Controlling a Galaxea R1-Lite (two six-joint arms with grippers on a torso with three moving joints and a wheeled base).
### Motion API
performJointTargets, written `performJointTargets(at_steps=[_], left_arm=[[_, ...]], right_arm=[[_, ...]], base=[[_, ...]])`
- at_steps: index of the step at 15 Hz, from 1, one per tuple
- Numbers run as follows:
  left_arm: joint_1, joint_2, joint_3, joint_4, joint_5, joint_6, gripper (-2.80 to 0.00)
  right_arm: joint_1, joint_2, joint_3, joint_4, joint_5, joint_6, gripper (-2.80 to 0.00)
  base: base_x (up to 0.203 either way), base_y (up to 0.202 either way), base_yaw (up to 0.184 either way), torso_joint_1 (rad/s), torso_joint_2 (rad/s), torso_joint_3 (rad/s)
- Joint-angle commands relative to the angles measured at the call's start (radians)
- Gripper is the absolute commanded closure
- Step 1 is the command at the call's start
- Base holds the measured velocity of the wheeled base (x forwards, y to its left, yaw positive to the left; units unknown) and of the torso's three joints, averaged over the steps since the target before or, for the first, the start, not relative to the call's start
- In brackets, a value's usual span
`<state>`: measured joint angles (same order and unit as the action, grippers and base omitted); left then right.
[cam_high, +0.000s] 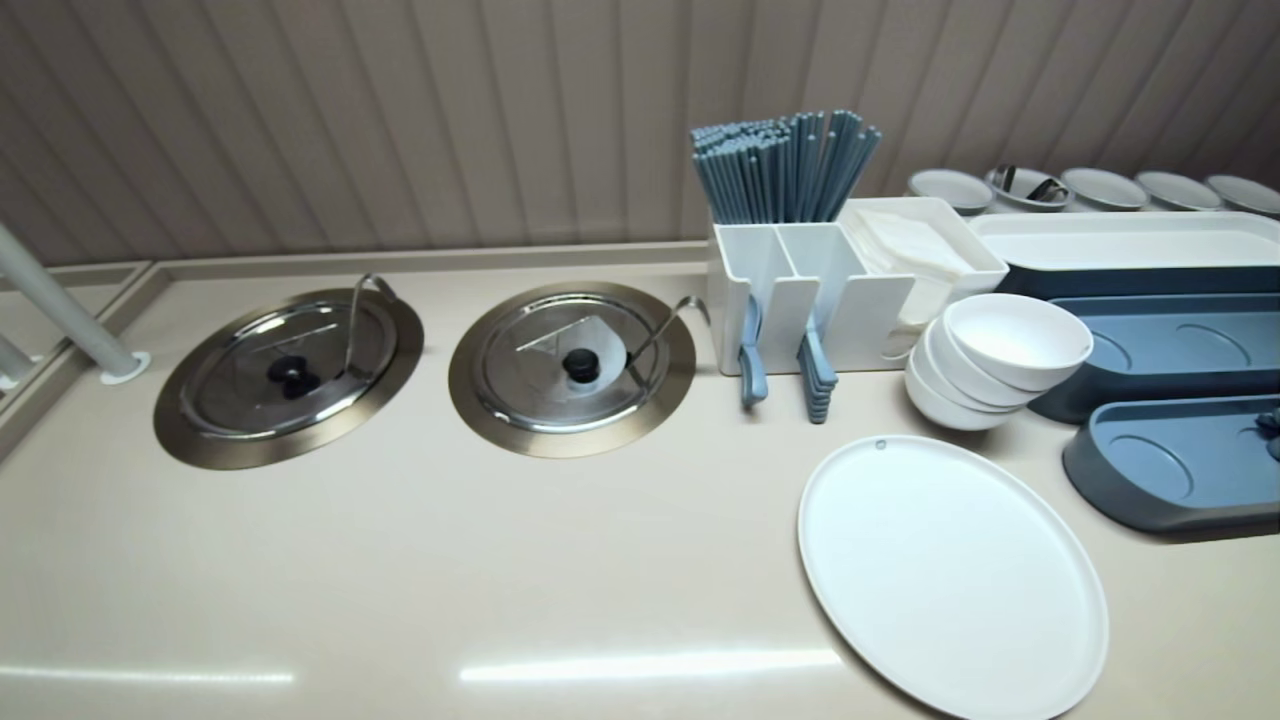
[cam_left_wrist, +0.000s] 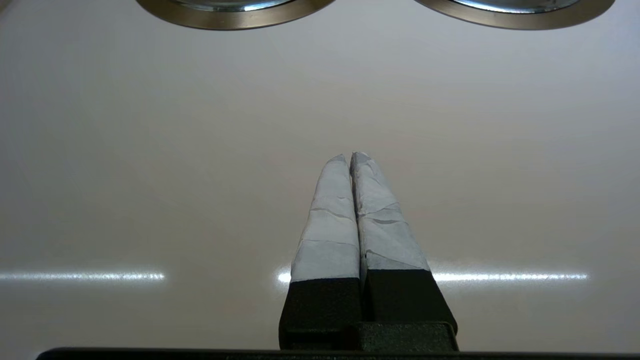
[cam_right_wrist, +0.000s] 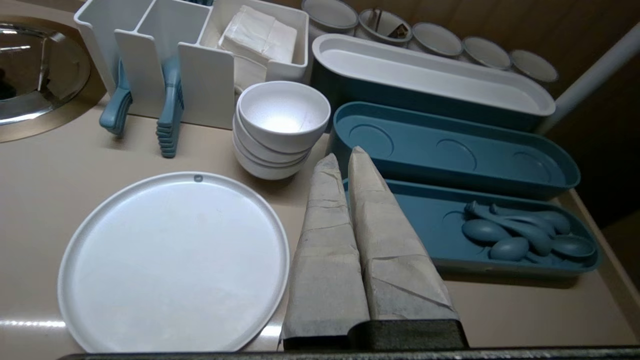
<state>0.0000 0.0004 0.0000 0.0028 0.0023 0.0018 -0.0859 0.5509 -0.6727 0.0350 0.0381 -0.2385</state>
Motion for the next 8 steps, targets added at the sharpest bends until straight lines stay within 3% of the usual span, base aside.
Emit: performJointTargets(at_steps=[1, 5, 8], left_arm=[[0.0, 0.0, 0.0, 0.0, 0.001, 0.0, 0.0], [0.001, 0.0, 0.0, 0.0, 0.001, 0.001, 0.0], [0.0, 0.0, 0.0, 0.0, 0.001, 0.0, 0.0]], right_arm=[[-0.026, 0.182, -0.161, 0.047, 0.021, -0.088, 0.0], [-0.035, 0.352, -0.436, 0.365, 0.099, -0.175, 0.0], [-0.018, 0.494, -0.587, 0.459, 0.109, -0.179, 0.0]], base=[[0.0, 0.0, 0.0, 0.0, 0.0, 0.0], [0.0, 0.0, 0.0, 0.0, 0.0, 0.0], [0.0, 0.0, 0.0, 0.0, 0.0, 0.0]])
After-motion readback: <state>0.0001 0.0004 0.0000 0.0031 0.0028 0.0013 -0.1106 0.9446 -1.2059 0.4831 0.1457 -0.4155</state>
